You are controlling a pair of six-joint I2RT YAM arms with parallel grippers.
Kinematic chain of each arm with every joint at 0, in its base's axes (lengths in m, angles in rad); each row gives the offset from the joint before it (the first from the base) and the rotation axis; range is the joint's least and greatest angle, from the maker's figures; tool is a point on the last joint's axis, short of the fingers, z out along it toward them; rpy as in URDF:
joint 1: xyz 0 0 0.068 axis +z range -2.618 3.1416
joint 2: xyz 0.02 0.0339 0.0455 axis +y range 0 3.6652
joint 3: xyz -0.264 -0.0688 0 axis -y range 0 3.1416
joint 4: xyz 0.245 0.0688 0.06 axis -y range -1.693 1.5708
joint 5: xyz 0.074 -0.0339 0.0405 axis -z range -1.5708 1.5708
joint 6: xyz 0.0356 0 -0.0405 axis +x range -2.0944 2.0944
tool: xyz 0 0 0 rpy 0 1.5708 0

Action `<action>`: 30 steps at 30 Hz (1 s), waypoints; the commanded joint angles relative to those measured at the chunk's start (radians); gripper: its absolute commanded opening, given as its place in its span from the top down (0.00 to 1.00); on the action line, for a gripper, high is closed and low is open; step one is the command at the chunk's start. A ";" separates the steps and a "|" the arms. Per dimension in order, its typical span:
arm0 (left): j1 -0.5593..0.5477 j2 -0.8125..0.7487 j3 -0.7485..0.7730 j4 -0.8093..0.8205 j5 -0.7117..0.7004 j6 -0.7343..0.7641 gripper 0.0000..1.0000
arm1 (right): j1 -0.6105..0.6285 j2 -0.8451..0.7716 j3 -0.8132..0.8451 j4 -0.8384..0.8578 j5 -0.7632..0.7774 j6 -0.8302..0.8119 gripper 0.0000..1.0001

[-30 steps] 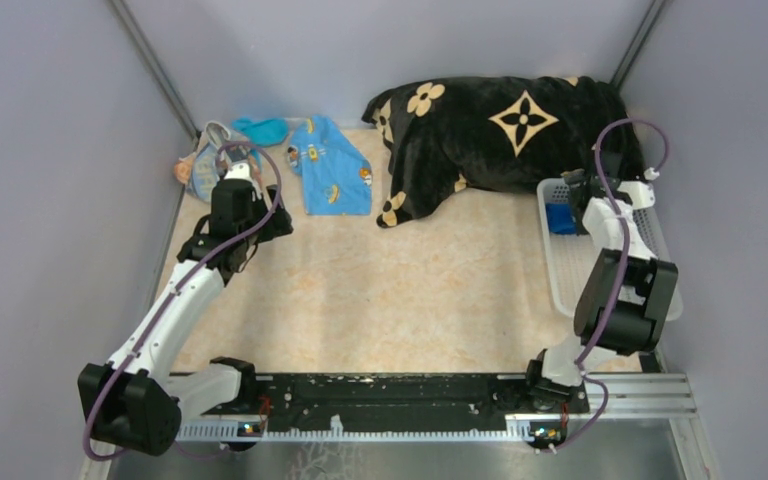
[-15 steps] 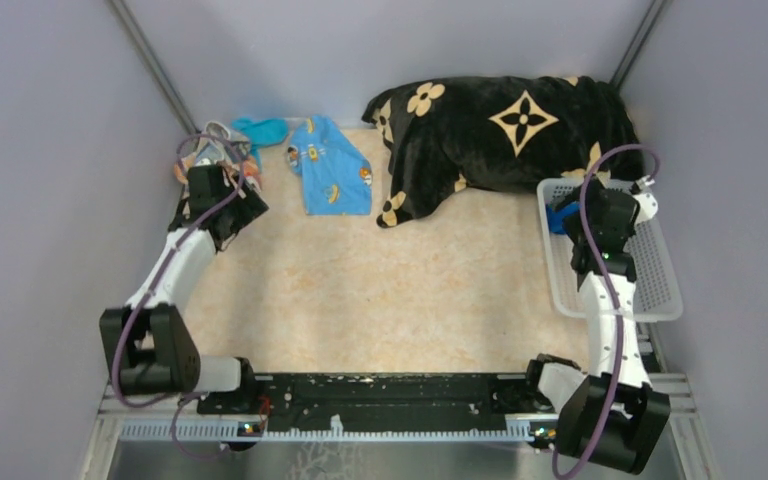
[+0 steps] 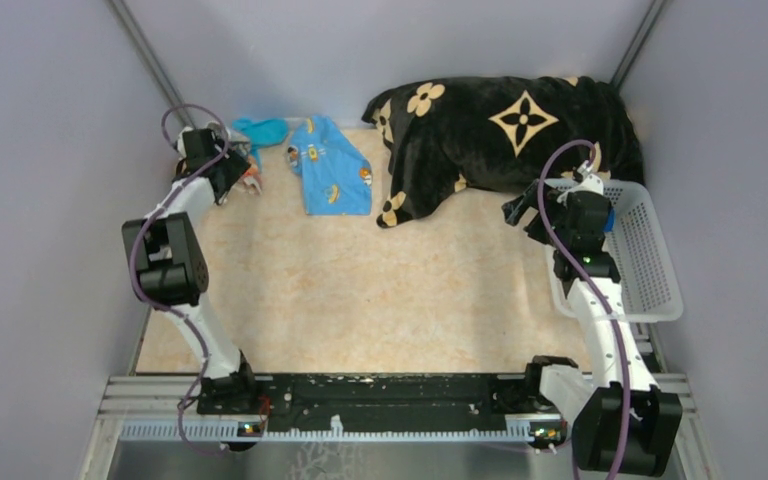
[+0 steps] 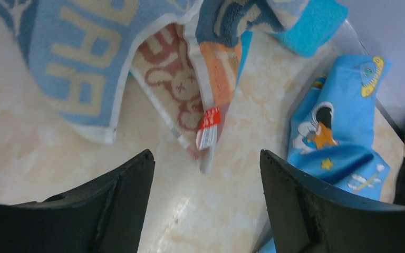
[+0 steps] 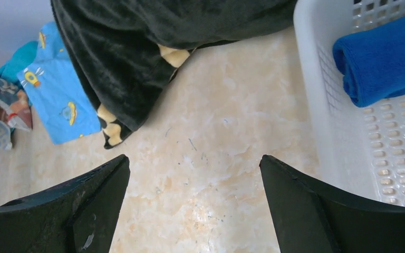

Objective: Roll the towels
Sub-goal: Pick up the towel at the corner of the board.

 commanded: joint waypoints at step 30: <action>-0.269 -0.628 -0.354 0.097 0.051 -0.172 1.00 | 0.097 -0.120 -0.029 0.071 -0.241 -0.119 0.09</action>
